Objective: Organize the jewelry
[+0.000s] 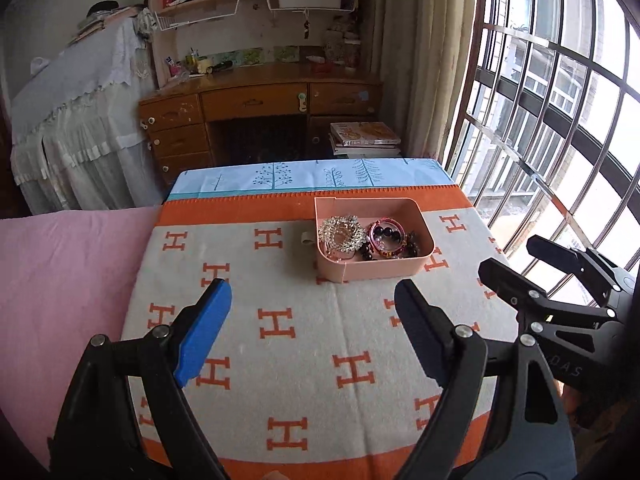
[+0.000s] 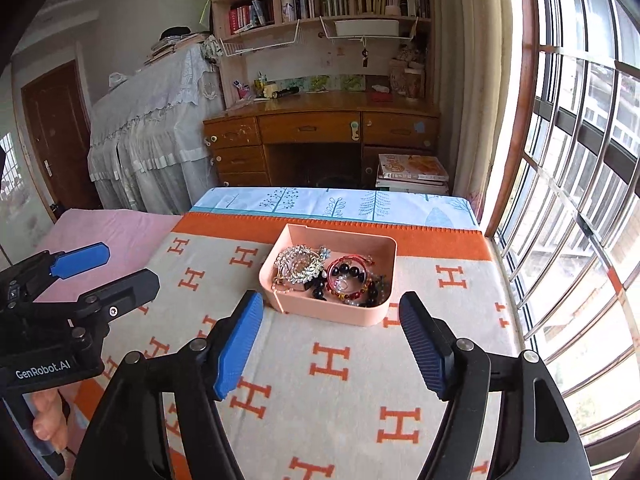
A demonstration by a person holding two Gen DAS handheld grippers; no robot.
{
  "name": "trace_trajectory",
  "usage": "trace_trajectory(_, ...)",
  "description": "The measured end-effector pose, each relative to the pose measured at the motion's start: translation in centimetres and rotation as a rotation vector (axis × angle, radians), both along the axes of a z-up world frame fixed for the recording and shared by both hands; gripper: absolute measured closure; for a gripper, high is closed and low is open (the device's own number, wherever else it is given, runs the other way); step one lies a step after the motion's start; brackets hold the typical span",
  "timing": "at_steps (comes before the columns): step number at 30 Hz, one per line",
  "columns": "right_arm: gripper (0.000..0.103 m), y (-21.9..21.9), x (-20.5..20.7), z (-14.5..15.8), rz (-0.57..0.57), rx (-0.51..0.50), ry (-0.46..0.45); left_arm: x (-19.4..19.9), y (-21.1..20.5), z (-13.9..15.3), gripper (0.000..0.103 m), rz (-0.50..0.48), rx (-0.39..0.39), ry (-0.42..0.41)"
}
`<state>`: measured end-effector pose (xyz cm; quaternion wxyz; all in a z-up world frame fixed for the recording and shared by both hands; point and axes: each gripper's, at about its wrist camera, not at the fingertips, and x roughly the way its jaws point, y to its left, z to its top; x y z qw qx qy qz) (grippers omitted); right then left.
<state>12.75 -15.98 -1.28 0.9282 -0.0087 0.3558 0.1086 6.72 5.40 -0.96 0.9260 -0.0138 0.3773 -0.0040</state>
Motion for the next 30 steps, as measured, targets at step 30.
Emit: trace_trajectory(30, 0.003, -2.8, -25.6, 3.0, -0.058, 0.118, -0.064, -17.6, -2.6, 0.9, 0.007, 0.09, 0.024, -0.006)
